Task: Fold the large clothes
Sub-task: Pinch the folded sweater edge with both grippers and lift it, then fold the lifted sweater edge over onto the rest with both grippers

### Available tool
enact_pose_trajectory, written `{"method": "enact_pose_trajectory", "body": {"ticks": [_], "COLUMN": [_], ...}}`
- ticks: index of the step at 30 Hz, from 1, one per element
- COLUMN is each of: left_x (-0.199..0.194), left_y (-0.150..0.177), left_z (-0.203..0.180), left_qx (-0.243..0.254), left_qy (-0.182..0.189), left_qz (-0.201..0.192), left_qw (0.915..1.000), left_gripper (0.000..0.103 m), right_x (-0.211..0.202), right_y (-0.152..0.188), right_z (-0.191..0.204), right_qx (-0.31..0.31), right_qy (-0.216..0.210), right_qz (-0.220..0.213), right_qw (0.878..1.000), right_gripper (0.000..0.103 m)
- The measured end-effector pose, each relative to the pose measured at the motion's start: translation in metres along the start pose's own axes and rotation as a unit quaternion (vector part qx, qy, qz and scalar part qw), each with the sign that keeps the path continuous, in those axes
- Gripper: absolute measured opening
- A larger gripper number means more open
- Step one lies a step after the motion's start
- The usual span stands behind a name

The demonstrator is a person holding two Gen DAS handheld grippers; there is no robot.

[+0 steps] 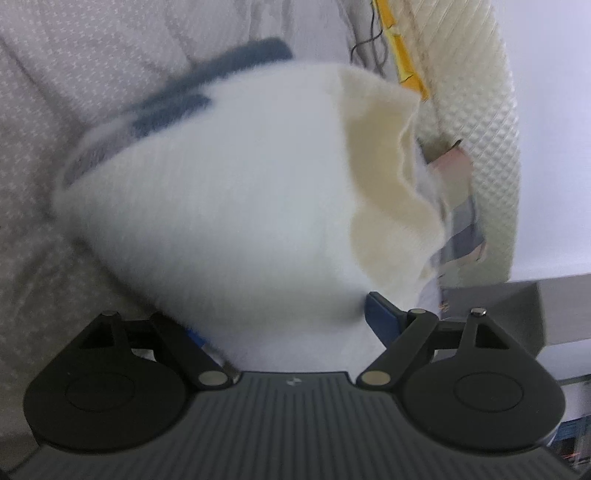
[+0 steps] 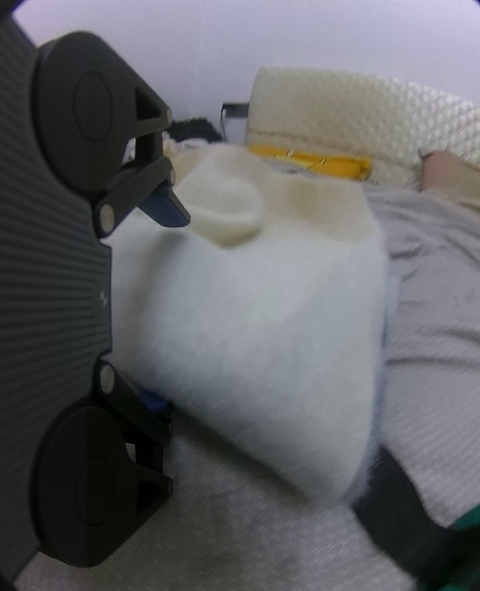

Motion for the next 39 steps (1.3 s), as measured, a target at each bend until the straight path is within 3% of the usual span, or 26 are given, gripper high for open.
{"method": "enact_pose_trajectory", "body": {"ticks": [6,9,11,15,17,22,26,28,33,39], "left_x": [-0.022,-0.027,-0.024,-0.011,-0.007,0.004,0.006,0.005,-0.009,-0.043], "left_y": [-0.001,0.0,0.001,-0.004,-0.007,-0.014,-0.02,-0.02,-0.017,0.003], "left_z": [-0.021,-0.028,-0.024,0.003,0.008,0.0,-0.006,-0.007,-0.017,-0.03], "left_qx": [0.019,0.025,0.017,-0.053,-0.066,-0.028,-0.008,0.013,0.065,0.105], "left_qy": [0.081,0.1,0.086,0.056,0.051,-0.003,-0.026,-0.038,-0.057,-0.034], "left_qz": [-0.024,-0.034,-0.029,0.0,-0.003,-0.015,-0.028,-0.042,-0.076,-0.085], "left_qw": [0.9962,0.9941,0.9957,0.997,0.9965,0.9995,0.9992,0.9983,0.9933,0.9903], "left_gripper": [0.086,0.086,0.086,0.086,0.086,0.082,0.066,0.058,0.041,0.039], "right_x": [-0.022,-0.028,-0.026,-0.009,-0.002,0.013,0.005,-0.002,-0.015,-0.043], "right_y": [-0.001,0.0,0.001,-0.005,-0.009,-0.008,-0.006,-0.006,0.002,0.013], "right_z": [0.023,0.034,0.032,0.002,-0.01,-0.002,-0.003,-0.001,0.013,0.023], "right_qx": [-0.039,-0.064,-0.064,-0.007,0.009,-0.023,-0.05,-0.055,-0.092,-0.107], "right_qy": [-0.078,-0.1,-0.092,-0.036,-0.022,0.01,0.026,0.02,0.012,-0.021], "right_qz": [-0.028,-0.041,-0.042,-0.036,-0.036,-0.04,-0.059,-0.069,-0.103,-0.111], "right_qw": [0.996,0.992,0.993,0.999,0.999,0.999,0.997,0.996,0.99,0.988], "right_gripper": [0.09,0.09,0.09,0.089,0.087,0.074,0.053,0.047,0.041,0.041]}}
Point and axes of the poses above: each gripper's, at about its wrist camera, not at the fingertips, and x roughly the way its jaws point, z to its left, y to its underside, the point moved 7 cm from there along x, roughly the way its jaws point, and after that the axes turned 8 degrees about z, right-handed, at the moved point
